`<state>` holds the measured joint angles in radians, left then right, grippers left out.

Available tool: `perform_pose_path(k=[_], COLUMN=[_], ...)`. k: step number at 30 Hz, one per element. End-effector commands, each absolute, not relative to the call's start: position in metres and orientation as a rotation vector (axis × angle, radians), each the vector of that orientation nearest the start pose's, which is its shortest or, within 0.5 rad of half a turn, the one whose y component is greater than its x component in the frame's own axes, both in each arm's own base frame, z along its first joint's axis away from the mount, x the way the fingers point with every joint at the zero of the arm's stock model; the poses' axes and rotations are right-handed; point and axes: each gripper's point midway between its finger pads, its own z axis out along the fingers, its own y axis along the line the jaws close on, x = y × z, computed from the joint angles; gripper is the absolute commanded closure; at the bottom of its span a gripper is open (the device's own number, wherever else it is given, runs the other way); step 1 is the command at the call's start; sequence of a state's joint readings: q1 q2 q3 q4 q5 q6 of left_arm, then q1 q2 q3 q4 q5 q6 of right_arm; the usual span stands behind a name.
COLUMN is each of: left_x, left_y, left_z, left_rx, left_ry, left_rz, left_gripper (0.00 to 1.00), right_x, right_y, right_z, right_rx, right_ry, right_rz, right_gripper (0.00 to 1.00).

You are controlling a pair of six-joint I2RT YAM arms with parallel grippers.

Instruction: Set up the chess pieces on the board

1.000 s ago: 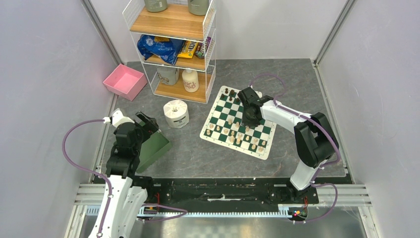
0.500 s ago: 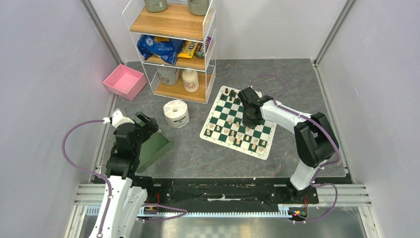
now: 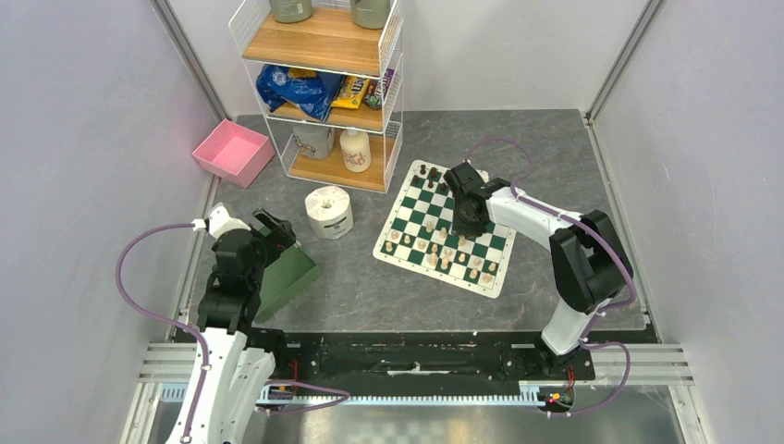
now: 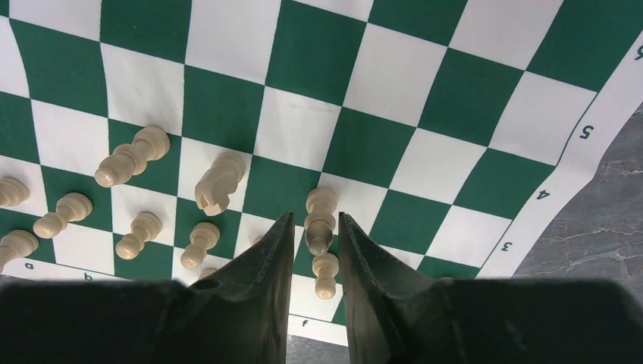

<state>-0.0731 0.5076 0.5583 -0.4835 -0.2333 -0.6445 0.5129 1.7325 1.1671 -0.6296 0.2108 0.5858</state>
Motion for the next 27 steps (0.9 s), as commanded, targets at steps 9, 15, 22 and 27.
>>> perform_pose_path(k=[9,15,22,27], left_x=[0.246,0.245,0.245,0.246], left_y=[0.003,0.003,0.004,0.004], left_z=[0.189,0.189,0.189,0.188], left_rx=[-0.686,-0.686,-0.688,-0.690], left_ry=[1.841,1.839,1.838,1.839], left_rz=[-0.204,-0.206,-0.202,-0.201], left_gripper=[0.00,0.00,0.00,0.00], right_x=[0.317,0.316,0.319,0.319], right_y=[0.162,0.163,0.161,0.162], right_z=[0.046,0.044,0.052,0.072], right_rx=[0.146,0.134,0.123,0.117], right_ry=[2.732,2.750,2.718,2.671], right_rz=[0.013,0.007,0.008,0.053], right_gripper=[0.63,0.67,0.78,0.81])
